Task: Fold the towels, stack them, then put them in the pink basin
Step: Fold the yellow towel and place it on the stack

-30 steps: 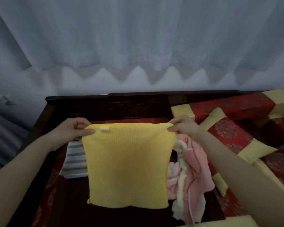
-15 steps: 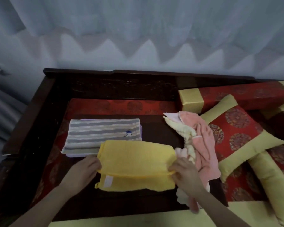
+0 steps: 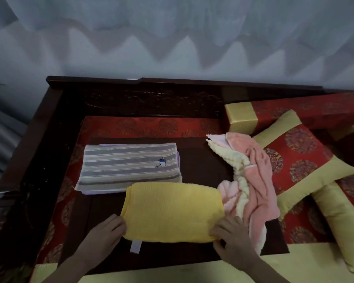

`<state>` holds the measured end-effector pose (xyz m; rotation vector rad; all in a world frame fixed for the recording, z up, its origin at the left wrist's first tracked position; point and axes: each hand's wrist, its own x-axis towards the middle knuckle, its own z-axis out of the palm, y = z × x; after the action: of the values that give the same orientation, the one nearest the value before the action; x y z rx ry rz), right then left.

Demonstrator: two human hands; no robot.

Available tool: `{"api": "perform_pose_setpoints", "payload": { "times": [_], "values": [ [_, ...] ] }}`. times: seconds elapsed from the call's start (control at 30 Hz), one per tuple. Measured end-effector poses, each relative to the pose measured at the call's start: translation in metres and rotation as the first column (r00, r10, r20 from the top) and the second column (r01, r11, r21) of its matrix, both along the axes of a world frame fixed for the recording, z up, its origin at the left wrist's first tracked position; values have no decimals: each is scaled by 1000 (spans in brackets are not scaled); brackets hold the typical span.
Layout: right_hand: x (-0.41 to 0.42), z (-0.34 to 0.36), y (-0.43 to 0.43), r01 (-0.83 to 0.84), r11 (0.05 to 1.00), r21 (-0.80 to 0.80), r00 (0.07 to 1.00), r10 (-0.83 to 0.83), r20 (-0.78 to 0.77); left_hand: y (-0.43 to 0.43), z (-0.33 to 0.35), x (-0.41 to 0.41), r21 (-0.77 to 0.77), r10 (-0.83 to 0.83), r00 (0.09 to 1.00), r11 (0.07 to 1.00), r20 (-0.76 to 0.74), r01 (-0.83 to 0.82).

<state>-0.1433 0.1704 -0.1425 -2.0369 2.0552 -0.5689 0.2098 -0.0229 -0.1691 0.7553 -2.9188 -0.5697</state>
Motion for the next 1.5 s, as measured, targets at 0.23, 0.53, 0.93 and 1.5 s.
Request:
{"api": "perform_pose_setpoints", "payload": {
  "times": [0.23,0.53,0.93,1.5],
  "values": [
    [6,-12,6,375,916,141,895,-398,202,-10,3,-21,444,637,766,713,-85,-543],
    [35,-2,-50,663,453,595,402,-887,227,-19,30,-78,782,713,560,25,423,-622],
    [45,4,-53,610,520,599,307,-851,426,-28,106,-51,672,635,771,592,-50,-444],
    [52,0,-233,197,899,391,929,-299,220,-179,44,-18,525,879,393,206,272,-826]
  ]
}}
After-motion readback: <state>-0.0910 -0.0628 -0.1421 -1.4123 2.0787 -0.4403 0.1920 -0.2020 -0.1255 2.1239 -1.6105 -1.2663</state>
